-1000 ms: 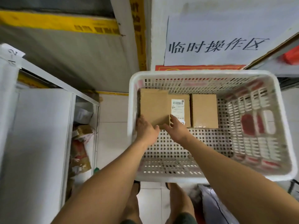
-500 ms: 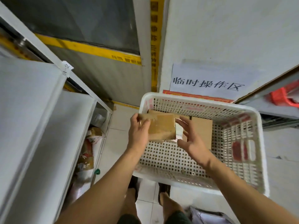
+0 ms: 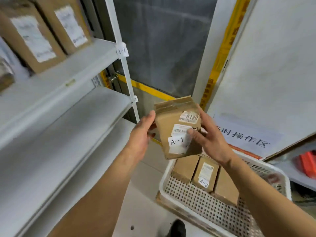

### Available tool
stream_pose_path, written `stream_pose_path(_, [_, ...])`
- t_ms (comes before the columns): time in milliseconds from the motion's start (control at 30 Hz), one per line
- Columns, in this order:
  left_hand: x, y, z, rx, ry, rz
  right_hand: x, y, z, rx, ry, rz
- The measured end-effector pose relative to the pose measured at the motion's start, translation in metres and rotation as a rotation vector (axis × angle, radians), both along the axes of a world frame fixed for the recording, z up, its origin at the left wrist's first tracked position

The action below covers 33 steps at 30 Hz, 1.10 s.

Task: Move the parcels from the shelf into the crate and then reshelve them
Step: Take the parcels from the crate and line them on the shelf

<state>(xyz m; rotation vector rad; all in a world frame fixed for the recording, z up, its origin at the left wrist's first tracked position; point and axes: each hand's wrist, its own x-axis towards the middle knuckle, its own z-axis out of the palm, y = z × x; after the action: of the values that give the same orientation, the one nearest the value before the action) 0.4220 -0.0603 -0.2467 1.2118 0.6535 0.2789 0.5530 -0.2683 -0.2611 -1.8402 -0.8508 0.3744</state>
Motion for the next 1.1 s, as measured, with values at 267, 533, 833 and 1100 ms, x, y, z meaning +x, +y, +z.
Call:
stream_pose_path(267, [-0.139,0.069,0.042,0.328,-0.117,0.019,-0.108,0.117,0.073,0.209,0.224,-0.028])
stream_pose_path(533, [-0.277,0.142,0.089,0.479,-0.260,0.408,-0.218,0.226,0.126,0.180,0.186,0.306])
stream_pose_path(833, [-0.428,0.178,0.126,0.712,-0.189,0.792,-0.334,0.329,0.177,0.066,-0.026,0.781])
stream_pose_path(1100, [-0.570,0.147,0.137,0.832,0.028,1.180,-0.483,0.397,0.167,0.172,-0.095,1.149])
